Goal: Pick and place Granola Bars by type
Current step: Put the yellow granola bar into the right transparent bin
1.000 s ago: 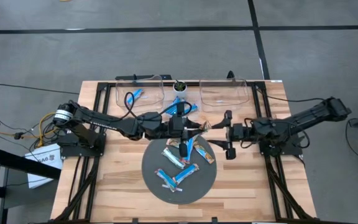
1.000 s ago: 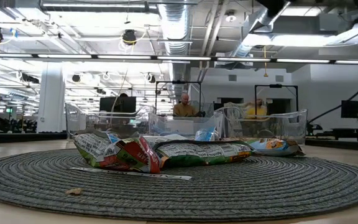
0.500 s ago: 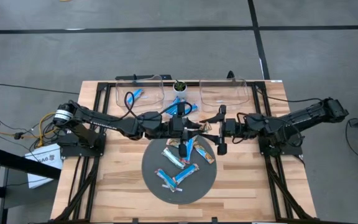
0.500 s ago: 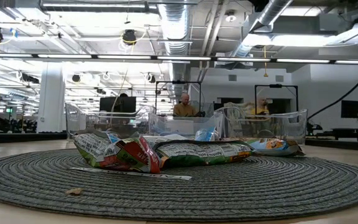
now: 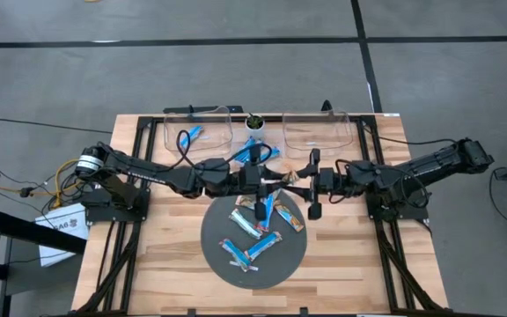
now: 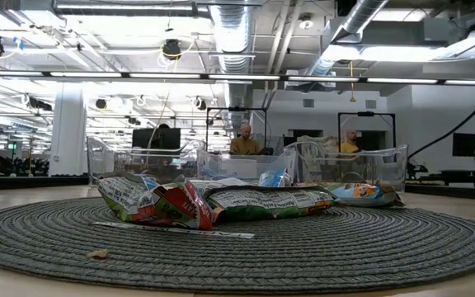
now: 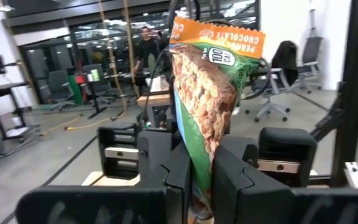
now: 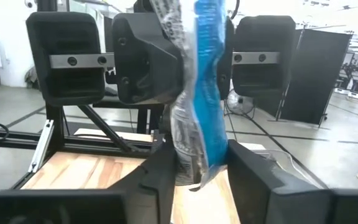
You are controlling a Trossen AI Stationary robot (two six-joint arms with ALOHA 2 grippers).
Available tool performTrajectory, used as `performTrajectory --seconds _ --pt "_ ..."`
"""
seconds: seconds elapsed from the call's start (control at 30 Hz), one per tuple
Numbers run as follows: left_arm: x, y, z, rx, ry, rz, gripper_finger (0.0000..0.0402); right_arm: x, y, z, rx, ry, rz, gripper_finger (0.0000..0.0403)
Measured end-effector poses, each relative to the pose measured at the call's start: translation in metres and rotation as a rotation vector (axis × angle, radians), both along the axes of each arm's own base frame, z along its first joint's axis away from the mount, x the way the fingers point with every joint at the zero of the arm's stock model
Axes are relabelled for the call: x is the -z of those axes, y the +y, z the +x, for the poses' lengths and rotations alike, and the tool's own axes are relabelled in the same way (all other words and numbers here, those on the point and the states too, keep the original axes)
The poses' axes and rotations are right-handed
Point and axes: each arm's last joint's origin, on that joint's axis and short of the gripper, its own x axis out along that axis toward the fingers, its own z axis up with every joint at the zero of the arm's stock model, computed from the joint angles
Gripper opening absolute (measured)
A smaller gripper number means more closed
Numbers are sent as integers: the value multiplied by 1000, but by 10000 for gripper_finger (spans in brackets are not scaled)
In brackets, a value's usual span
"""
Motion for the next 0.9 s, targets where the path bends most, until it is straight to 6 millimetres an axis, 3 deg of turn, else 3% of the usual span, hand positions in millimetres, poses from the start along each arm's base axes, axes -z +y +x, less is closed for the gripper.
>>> performTrajectory --seconds 0.2,0.33,0.73,0.9 --pt "2 3 0 -78 16 -11 34 0 -1 0 8 3 0 99" --pt "2 4 0 -98 24 12 56 0 -3 0 13 4 0 98" --pt "3 11 0 -160 39 41 222 1 -9 1 42 9 8 98" --pt "3 11 0 -160 40 42 274 1 -15 2 69 8 18 98"
